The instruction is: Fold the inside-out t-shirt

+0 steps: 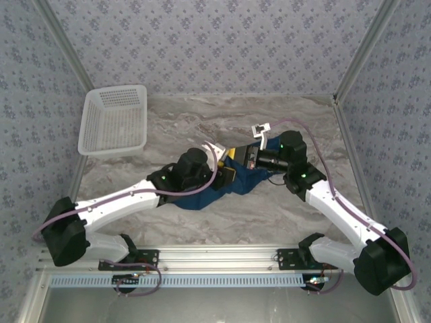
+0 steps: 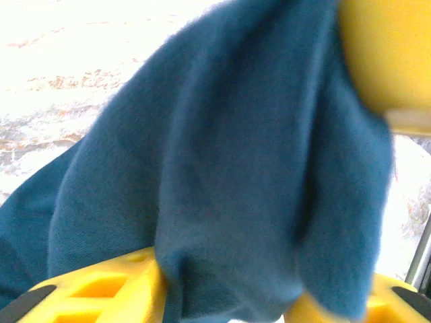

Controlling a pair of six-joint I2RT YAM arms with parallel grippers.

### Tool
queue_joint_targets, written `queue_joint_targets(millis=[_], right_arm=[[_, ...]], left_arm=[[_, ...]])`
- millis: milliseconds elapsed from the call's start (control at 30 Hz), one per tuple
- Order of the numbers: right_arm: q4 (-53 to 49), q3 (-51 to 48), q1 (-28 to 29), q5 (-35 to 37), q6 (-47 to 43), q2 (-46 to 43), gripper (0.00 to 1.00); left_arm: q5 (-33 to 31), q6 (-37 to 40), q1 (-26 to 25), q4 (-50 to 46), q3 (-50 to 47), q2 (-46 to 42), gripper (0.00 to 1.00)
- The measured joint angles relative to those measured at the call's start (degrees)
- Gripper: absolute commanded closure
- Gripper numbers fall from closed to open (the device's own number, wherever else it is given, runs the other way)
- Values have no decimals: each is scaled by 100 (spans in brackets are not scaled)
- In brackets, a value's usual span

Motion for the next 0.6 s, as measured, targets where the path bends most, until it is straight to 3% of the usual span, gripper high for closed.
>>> queue_joint_targets(millis=[67,200,233,333,467,600], right_arm=[[61,-35,-15,-26,68,0,100],[103,-138,-127,-44,142,-55,100],[92,-160,-166,-33,142,-85,96],[-151,-179,-284,107,-9,-251,72],[-990,-144,-319,656,-1005,-695,59],[-1602,-197,-190,1032,-2140,-1150,46]], left_arm=[[199,-26,105,181,46,109,100],[920,-157,544,623,-33,114,100],[1143,-160,649,728,-83,94,100],[2017,-168,999,1010,-413,-122,100],[2944,-173,1287,1174,-894,-634,100],[3484,-175,1526,1255,-1062,-997,100]])
